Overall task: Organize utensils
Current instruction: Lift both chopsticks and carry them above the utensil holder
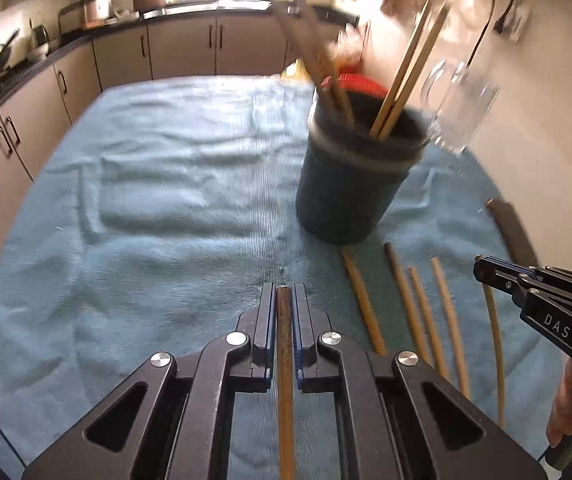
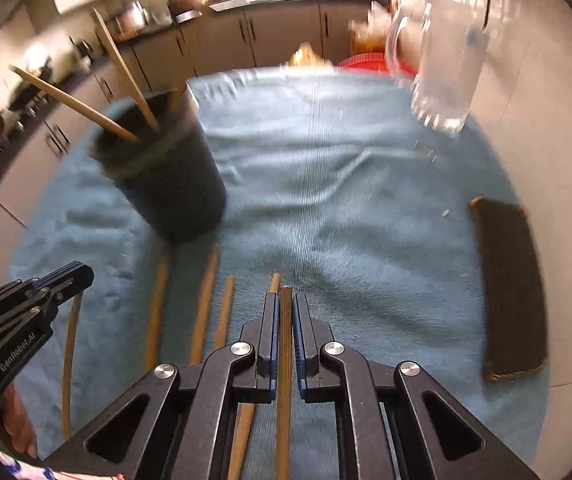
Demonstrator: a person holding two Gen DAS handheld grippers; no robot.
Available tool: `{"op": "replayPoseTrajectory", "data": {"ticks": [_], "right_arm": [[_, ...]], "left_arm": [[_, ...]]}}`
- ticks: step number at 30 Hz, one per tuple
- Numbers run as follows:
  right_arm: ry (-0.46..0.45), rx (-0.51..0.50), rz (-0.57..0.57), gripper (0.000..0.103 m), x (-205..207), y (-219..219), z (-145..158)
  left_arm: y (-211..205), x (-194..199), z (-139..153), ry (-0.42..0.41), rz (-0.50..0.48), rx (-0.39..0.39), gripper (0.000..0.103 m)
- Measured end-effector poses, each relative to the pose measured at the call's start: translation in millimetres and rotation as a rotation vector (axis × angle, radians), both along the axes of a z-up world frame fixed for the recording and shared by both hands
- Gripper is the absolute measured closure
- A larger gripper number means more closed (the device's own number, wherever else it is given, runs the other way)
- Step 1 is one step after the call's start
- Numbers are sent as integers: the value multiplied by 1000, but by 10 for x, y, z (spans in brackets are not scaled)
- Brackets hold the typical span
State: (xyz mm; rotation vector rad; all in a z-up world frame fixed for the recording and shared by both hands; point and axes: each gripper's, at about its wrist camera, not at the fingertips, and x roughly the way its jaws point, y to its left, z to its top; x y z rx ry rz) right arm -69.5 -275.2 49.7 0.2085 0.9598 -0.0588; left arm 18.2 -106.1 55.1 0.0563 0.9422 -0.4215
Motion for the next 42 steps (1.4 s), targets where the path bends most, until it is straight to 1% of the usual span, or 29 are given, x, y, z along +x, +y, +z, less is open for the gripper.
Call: {"op": "replayPoseTrajectory", "data": {"ticks": [3,5,6,9,11,14,18,22,26,30,35,38,42], "right_arm": [[-100,5,6,96,-277,36,270],[-164,4,5,96,-483,72,442],[-182,-1,5,96,-560,111,505],[-244,-25,10,96,-814,202,698],[-269,-51,17,96,-992,268,783],[-302,-76,24,96,-1201,320,864],[-346,-64,21,96,-1432,320,945],[-397,-41,17,96,-1649,301,1095],[-440,-47,24,96,-1784,339,1222],[-467,-57,33,96,-1837,385,1305],[-488,-46,45,96,-1825,413,1394],[-501,-37,51,96,-1771,394,1457],[-534,-33,50,96,-1614,347,1605]], "left_arm": [[99,-255,309,-69,-1,-49,96],[166,-488,541,-131,-3,-81,96],[182,-512,605,-149,-3,-90,96],[272,-793,865,-220,-7,-122,96],[323,-934,997,-249,-11,-144,96],[354,-1121,1111,-284,-14,-158,96],[374,-1370,1221,-328,-11,-166,96],[429,-1597,1338,-352,-8,-198,96],[494,-1787,1459,-388,-13,-229,96],[506,-1871,1551,-416,-19,-252,96],[488,-1858,1655,-429,-34,-267,96],[474,-1788,1738,-444,-36,-269,96],[455,-1591,1896,-482,-13,-262,96]]}}
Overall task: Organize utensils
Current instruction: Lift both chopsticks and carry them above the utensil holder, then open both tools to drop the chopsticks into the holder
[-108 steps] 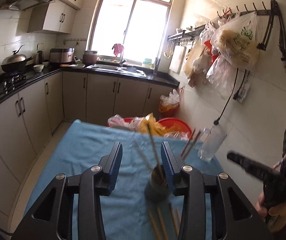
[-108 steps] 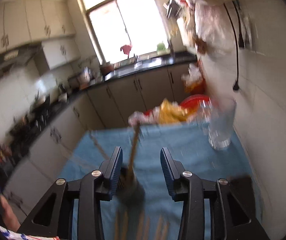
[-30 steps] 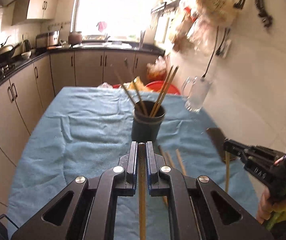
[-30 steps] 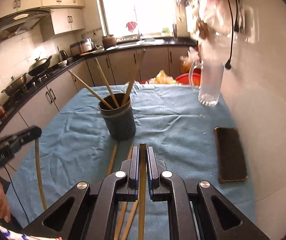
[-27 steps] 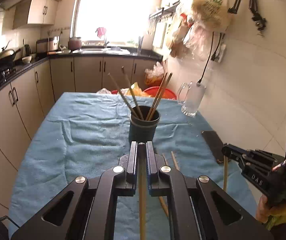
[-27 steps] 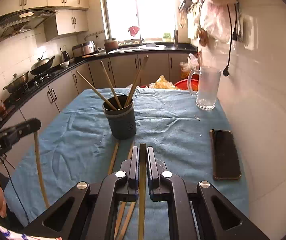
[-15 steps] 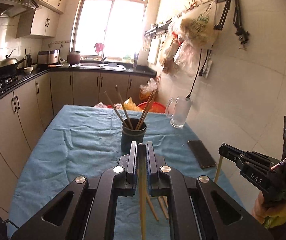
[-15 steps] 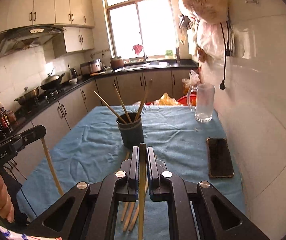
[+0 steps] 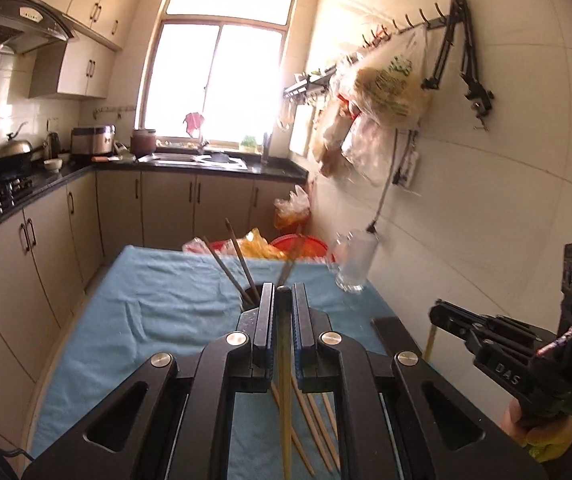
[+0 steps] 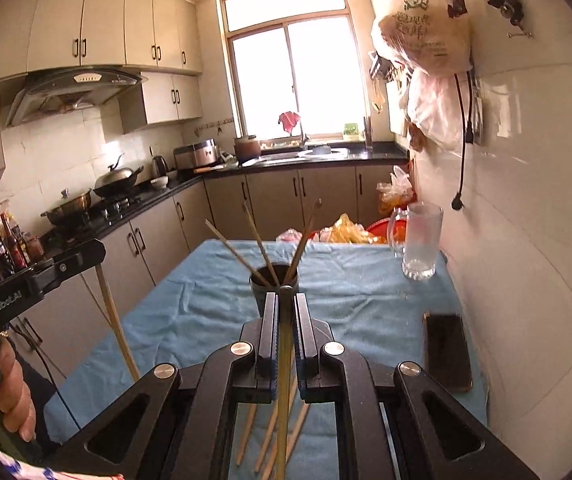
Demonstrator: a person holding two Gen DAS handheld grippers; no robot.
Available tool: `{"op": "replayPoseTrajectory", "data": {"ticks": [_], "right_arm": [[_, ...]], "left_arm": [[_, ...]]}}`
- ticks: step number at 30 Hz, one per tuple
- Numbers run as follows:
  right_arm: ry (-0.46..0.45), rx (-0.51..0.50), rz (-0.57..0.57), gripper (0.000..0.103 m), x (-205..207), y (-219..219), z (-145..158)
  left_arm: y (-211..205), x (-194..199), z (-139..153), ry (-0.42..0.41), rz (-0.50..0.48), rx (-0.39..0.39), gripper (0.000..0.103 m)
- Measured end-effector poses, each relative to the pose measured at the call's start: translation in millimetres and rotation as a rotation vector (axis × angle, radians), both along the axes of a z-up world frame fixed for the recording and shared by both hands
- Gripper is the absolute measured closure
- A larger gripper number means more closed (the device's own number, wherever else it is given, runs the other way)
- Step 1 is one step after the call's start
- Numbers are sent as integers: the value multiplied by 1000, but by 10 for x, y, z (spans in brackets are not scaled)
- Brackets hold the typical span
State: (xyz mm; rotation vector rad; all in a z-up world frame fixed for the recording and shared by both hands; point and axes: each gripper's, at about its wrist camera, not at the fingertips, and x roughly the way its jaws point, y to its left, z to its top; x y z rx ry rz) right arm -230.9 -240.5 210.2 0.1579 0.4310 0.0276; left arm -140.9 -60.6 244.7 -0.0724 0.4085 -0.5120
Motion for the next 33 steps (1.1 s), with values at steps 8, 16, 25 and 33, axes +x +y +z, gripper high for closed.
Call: {"op": "replayPoseTrajectory", "data": {"ticks": [8,16,25,33], "right_arm": [[-86,84,-14,96,668,-215,400],[-153,137,-59,96,1552,-298,631],[-134,143,-120,96,2448,-372,369],[4,175,-73,96,2815,-358,-175]], "left_arm": [[-108,647,464,-88,75,-21,96],[-388,1400,730,-123,127,-81,96],[-792,2232,487,-82,143,-50,96],[-951,2520,-47,39,129,2,96]]}}
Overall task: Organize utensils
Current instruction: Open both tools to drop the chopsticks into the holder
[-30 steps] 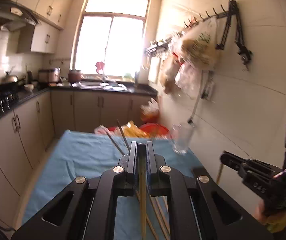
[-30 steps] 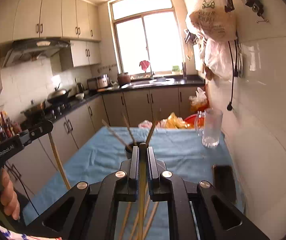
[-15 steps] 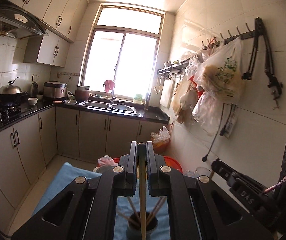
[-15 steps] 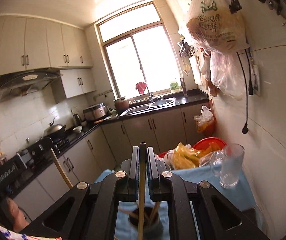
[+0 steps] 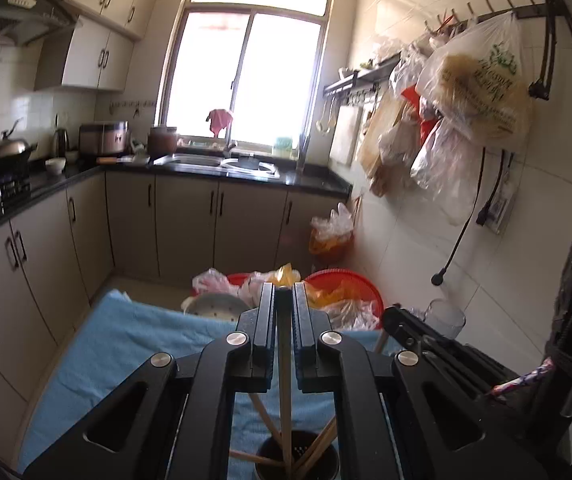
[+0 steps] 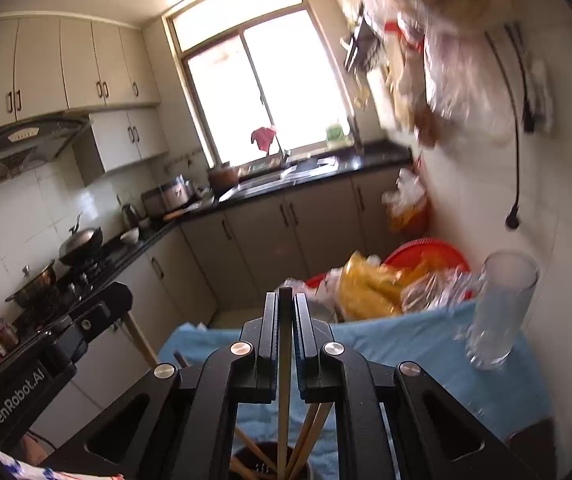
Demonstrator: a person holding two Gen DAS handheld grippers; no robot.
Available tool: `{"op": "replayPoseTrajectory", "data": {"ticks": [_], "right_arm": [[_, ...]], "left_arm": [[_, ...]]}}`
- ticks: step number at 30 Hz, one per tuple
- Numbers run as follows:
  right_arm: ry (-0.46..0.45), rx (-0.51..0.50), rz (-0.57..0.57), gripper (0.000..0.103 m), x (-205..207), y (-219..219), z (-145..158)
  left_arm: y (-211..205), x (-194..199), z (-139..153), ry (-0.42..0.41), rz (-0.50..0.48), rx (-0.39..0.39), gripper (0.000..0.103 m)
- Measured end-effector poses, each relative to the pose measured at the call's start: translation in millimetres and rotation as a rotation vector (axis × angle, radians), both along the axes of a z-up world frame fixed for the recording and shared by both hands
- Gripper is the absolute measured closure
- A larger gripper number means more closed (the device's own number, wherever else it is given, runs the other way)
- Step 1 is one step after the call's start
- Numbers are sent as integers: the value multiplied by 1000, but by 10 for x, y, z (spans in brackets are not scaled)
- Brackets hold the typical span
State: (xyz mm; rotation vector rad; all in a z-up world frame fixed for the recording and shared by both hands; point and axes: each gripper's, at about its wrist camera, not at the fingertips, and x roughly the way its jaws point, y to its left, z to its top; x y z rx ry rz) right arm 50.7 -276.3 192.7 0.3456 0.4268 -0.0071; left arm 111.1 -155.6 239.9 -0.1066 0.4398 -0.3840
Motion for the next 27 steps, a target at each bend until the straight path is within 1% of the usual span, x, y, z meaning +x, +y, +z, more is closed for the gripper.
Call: {"op": "replayPoseTrajectory", "data": {"ticks": [3,5,6,7,8,9,11,13,15,17,19,21,22,24,25,27], "right_arm": [[19,-9,10,96,62,-11,-64],[23,3,18,95,76,-26,-78],[25,8,20,94,80,-40,-72],[27,10,17,89,83,-44,-65],[27,12,15,87,72,-55,-47],[25,12,13,83,53,-67,-20],[14,7,6,83,-22,-66,35],[3,8,3,80,-125,-87,101],[-9,8,-1,76,-280,-121,169],[-15,-6,0,71,-476,-140,201],[-6,-20,8,61,-700,-163,159],[33,-29,13,52,-944,-194,1],[70,-33,13,50,-1071,-213,-145],[146,-42,14,50,-1240,-238,-442],[204,-47,16,50,-1316,-243,-653],[293,-32,24,50,-1410,-249,-990]], "left_arm": [[49,-26,-50,1,12,0,96],[77,-56,-39,-8,20,3,96],[90,-74,-21,-13,24,2,96],[112,-106,-3,-20,26,1,95],[142,-143,17,-25,27,0,94],[179,-173,33,-28,30,-1,92],[269,-257,83,-33,37,-7,86],[397,-382,146,-44,52,-23,77],[517,-514,195,-60,62,-33,75],[686,-725,241,-81,72,-37,72],[855,-924,243,-94,85,-48,63],[1001,-1100,190,-98,99,-49,59],[1092,-1209,123,-90,109,-44,58],[1201,-1348,-25,-62,120,-34,58],[1243,-1399,-126,-36,122,-31,57],[1267,-1449,-418,56,108,-20,57]]}}
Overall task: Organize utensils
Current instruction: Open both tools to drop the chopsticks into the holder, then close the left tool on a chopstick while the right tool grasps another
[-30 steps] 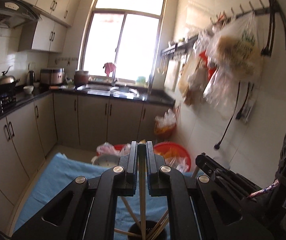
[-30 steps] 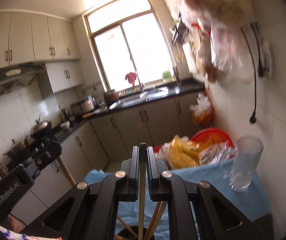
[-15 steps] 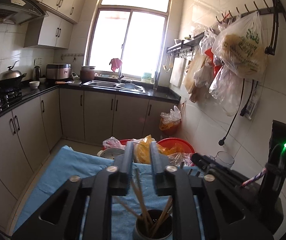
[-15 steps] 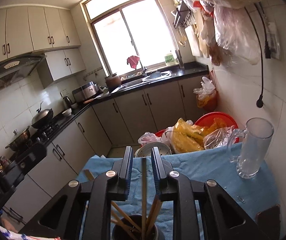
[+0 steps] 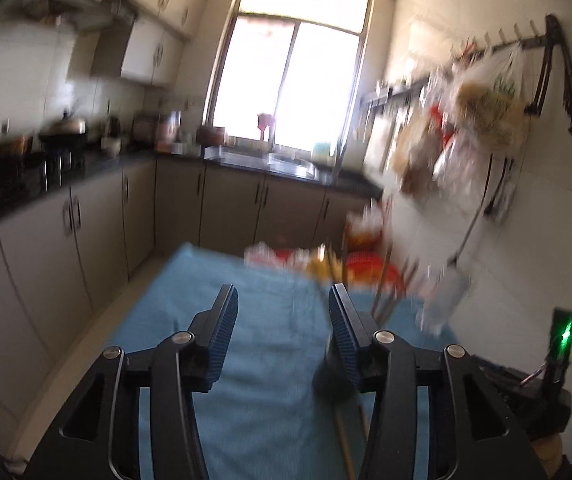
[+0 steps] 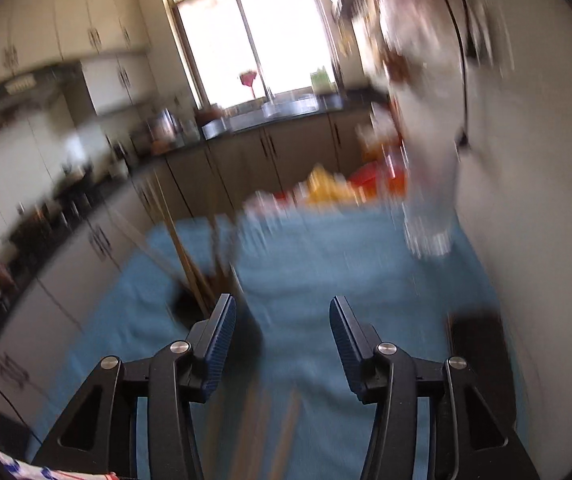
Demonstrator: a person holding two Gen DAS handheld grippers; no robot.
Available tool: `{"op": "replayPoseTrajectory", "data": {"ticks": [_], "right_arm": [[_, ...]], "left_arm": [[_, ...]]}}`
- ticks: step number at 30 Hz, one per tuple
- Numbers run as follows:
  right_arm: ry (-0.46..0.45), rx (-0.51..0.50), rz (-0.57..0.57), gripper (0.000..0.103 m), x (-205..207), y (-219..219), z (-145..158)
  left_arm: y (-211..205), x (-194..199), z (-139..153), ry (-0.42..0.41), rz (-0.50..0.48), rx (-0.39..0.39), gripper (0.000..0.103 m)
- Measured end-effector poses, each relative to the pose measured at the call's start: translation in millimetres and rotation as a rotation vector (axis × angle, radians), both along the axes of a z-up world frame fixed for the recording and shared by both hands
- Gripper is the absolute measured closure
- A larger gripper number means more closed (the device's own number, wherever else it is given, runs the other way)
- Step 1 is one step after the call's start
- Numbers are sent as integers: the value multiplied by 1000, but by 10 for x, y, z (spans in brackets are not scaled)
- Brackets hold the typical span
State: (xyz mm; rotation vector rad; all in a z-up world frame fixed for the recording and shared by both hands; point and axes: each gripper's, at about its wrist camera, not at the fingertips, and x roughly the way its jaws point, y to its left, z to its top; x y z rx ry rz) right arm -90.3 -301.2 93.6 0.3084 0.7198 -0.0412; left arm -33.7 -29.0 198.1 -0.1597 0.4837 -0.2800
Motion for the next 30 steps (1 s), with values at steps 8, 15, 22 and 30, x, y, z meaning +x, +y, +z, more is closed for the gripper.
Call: {"op": "replayPoseTrajectory", "data": {"ticks": [8,15,22,30], "right_arm": [[173,24,65,75,-122,119,-730],[207,25,75,77,40,100,-857],[233,-37,83,76,274,260,-894],[256,-100,79,76,466,324,-907]], "left_arm": [[-461,162,-936,279,-119,75,57],[-961,581,-1474,436,-191,142,57],[-1275,878,-1756,505,-212,207,57],[-1353,892,-1822,485,-208,232,63]]}}
